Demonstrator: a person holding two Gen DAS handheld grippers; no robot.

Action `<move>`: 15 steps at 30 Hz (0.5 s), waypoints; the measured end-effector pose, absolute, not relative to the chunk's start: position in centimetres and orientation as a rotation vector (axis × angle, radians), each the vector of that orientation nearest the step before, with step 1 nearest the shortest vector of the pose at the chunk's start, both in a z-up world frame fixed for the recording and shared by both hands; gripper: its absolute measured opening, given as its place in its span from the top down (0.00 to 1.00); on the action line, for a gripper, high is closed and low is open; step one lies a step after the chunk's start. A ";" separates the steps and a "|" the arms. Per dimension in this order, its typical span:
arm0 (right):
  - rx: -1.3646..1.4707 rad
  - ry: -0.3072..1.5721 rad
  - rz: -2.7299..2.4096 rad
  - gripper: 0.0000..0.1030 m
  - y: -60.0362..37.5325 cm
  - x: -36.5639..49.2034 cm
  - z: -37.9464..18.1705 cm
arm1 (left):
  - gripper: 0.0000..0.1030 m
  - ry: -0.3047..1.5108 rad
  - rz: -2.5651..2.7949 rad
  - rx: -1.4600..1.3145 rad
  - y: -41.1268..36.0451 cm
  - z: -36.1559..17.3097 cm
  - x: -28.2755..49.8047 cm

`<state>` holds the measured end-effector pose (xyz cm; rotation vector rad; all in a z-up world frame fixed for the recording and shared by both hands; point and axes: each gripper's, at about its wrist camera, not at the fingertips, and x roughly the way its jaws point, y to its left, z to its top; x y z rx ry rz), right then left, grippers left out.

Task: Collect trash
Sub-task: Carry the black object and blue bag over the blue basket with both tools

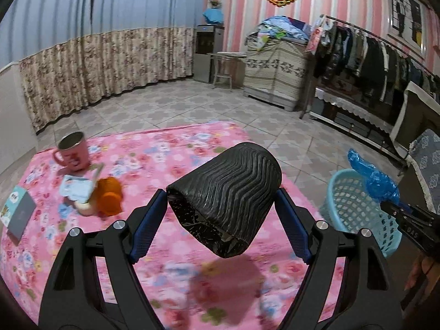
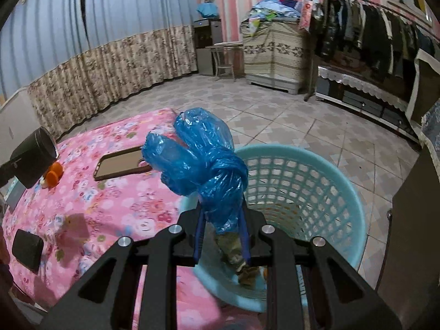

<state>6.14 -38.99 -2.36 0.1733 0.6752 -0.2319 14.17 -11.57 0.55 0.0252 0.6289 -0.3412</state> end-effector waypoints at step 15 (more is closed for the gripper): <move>0.257 0.653 -0.349 0.78 -47.3 3.8 -3.9 | 0.24 0.648 -0.485 0.075 -23.9 -1.7 14.5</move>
